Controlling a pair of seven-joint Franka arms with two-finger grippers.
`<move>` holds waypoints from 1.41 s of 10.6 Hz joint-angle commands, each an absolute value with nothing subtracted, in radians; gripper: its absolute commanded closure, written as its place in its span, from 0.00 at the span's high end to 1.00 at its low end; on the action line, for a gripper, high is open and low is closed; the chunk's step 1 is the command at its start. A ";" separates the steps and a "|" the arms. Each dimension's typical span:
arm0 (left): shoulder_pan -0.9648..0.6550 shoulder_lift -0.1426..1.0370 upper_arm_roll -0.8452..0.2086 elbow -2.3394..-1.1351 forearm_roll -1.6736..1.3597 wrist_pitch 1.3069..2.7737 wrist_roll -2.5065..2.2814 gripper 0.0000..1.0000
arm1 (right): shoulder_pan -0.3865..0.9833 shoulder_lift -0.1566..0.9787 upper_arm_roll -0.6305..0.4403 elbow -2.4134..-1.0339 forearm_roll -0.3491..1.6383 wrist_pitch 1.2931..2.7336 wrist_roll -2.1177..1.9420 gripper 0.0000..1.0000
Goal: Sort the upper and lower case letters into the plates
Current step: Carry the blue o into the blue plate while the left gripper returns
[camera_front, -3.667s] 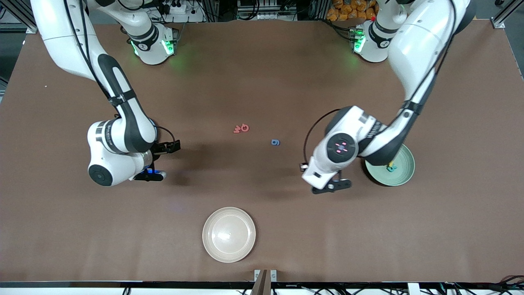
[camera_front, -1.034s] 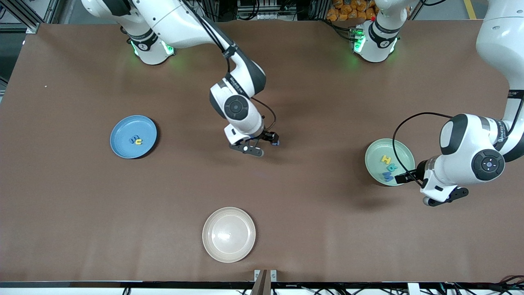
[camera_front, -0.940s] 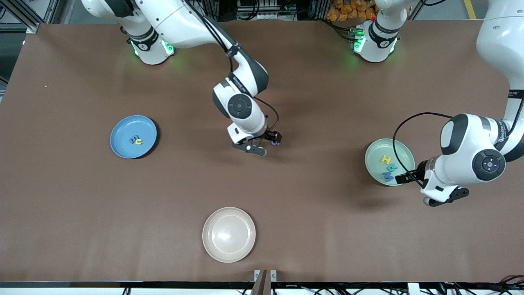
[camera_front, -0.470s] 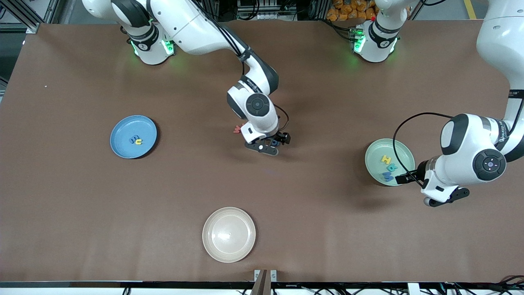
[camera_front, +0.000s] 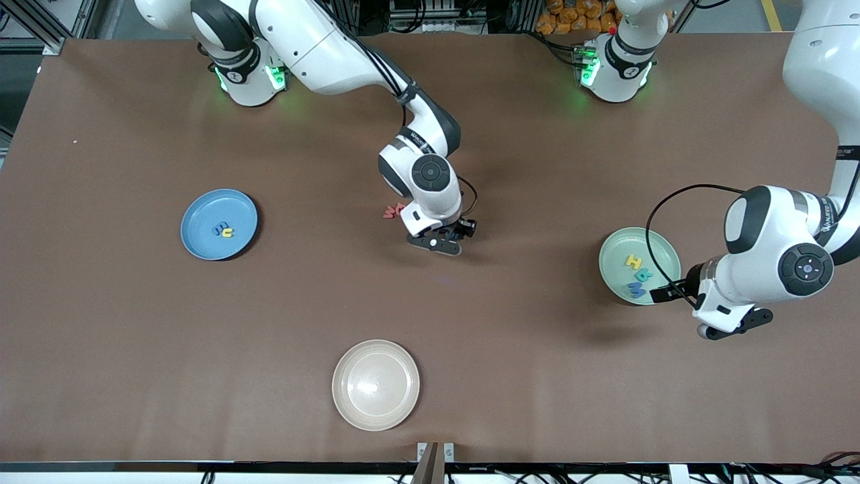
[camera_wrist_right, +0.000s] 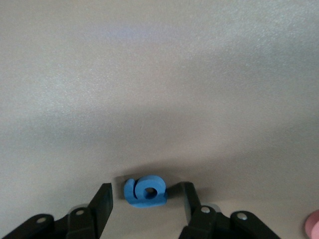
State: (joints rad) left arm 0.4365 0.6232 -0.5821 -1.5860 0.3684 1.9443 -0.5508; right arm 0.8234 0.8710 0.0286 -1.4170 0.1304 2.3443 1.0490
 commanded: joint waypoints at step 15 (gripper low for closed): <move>0.430 0.577 -0.797 -1.595 0.235 1.836 -1.047 1.00 | 0.522 0.838 0.120 -1.255 0.172 1.823 0.909 0.16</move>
